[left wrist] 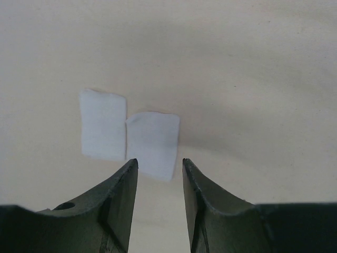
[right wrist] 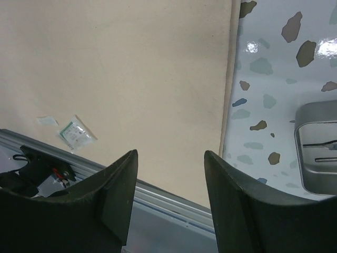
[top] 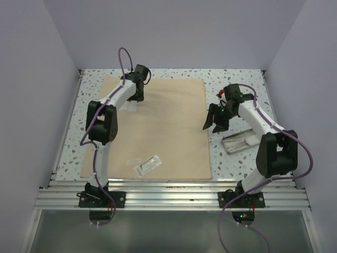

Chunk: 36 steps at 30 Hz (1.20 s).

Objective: Prepare the surgical pack

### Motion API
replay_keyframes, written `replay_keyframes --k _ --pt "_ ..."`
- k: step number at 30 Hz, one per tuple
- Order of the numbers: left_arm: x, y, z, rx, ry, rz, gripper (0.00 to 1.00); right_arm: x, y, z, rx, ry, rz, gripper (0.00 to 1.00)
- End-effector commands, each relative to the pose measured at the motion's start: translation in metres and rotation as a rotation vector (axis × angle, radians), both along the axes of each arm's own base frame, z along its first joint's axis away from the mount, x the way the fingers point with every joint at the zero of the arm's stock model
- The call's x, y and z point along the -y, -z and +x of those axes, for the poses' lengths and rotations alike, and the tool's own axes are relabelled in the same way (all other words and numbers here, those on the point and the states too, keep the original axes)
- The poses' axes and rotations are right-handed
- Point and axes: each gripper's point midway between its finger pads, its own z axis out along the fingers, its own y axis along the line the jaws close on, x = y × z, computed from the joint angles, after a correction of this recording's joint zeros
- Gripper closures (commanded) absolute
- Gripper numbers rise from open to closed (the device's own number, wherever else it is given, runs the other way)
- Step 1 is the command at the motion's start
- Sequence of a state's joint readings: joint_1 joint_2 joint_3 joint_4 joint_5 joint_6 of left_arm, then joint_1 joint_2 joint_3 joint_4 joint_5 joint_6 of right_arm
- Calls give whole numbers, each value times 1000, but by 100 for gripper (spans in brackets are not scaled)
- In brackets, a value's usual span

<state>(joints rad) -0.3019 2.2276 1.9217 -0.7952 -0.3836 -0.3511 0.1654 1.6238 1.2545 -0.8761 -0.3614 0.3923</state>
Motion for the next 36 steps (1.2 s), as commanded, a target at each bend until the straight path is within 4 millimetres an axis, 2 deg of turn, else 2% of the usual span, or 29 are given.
replay_keyframes --k 1,5,11,23,32,36 --pt "5 -6 4 23 -42 127 57 -7 -5 3 35 -54 32 43" --pt "11 5 0 -1 -40 189 56 -7 0 0 26 -56 43 43" --pt "5 21 -11 -42 -66 229 55 -6 6 -7 14 -56 43 43" --pt "7 40 -6 -61 -50 216 55 -6 10 -11 4 -55 43 43" --pt "-11 48 -4 -77 -76 221 60 -6 11 -13 -1 -57 44 43" --pt "-10 52 -3 -85 -64 193 64 -6 11 -11 -2 -53 43 43"
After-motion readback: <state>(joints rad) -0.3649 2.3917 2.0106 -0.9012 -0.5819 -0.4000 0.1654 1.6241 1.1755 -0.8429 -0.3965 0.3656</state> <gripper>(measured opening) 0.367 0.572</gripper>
